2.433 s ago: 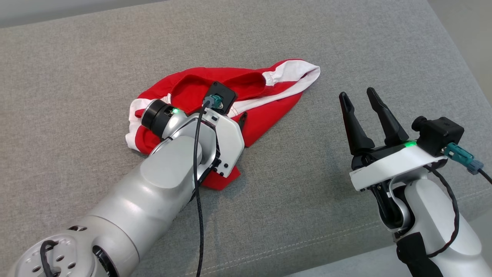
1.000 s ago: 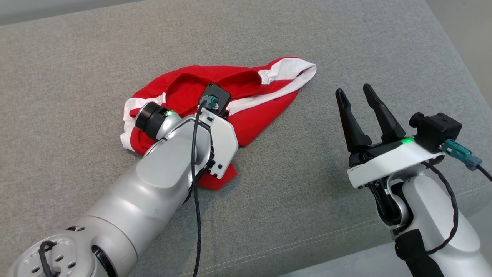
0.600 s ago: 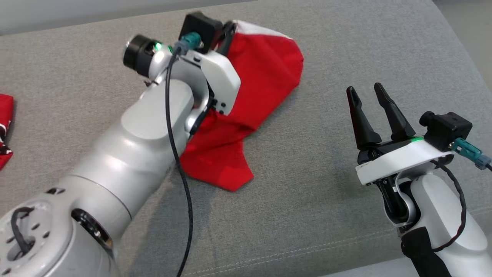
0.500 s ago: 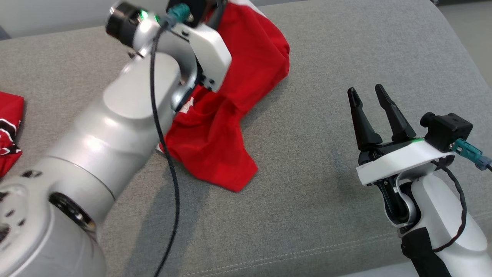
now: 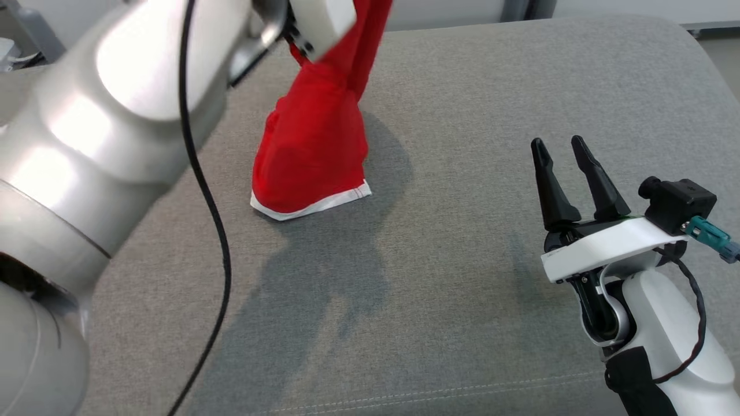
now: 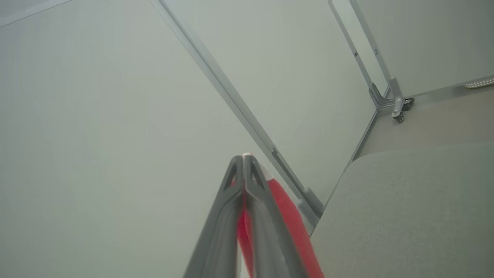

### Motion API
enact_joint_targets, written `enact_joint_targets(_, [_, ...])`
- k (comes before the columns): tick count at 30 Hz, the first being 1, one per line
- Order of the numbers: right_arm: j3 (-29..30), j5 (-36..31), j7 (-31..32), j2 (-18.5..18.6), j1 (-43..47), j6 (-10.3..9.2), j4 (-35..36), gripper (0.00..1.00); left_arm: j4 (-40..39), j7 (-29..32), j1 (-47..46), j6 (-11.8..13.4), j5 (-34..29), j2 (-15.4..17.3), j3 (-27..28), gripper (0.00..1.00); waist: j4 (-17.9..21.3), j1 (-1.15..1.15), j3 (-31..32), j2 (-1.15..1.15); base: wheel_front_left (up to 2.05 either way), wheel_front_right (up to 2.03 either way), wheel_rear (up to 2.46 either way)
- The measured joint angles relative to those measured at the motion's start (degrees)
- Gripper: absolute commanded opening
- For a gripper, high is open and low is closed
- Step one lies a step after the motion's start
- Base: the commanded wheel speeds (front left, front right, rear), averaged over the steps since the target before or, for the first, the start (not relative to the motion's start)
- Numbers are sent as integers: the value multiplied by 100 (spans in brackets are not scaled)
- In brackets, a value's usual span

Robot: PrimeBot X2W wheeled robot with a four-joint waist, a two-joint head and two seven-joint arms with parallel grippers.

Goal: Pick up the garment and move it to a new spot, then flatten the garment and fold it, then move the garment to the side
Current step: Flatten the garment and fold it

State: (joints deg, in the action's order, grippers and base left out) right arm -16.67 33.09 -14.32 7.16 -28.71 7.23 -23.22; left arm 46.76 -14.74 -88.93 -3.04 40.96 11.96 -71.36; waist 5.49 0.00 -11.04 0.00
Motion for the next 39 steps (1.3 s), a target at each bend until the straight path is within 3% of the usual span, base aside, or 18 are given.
enact_joint_targets(8, [293,-4,0,70,83,0,-26,100,-1526,263,2215,-44,178,-121,-292,0,-495,0,-48,0,0,0,0])
enact_joint_targets(15, [324,-87,0,179,44,0,-89,100,-1876,799,3857,20,80,68,-383,0,-803,0,-147,0,0,0,0])
enact_joint_targets(18, [325,-88,0,265,-23,0,-158,100,-1908,1092,4035,241,-56,464,-379,0,-904,0,-136,0,0,0,0])
enact_joint_targets(27, [241,-97,0,293,-37,0,-236,100,-2515,2279,4047,526,-438,1803,-387,0,-1097,0,-92,0,0,0,0])
enact_joint_targets(34, [85,-87,0,358,-64,0,-363,100,-3103,2833,4103,992,-548,2872,-345,0,-1211,0,-123,0,0,0,0])
enact_joint_targets(36, [54,-86,0,398,-106,0,-379,100,-3301,2832,4196,1135,-476,3064,-257,0,-1239,0,-133,0,0,0,0])
enact_joint_targets(39, [-64,-73,0,416,-150,0,-400,100,-3659,2686,4347,1270,-250,2987,-143,0,-1294,0,-138,0,0,0,0])
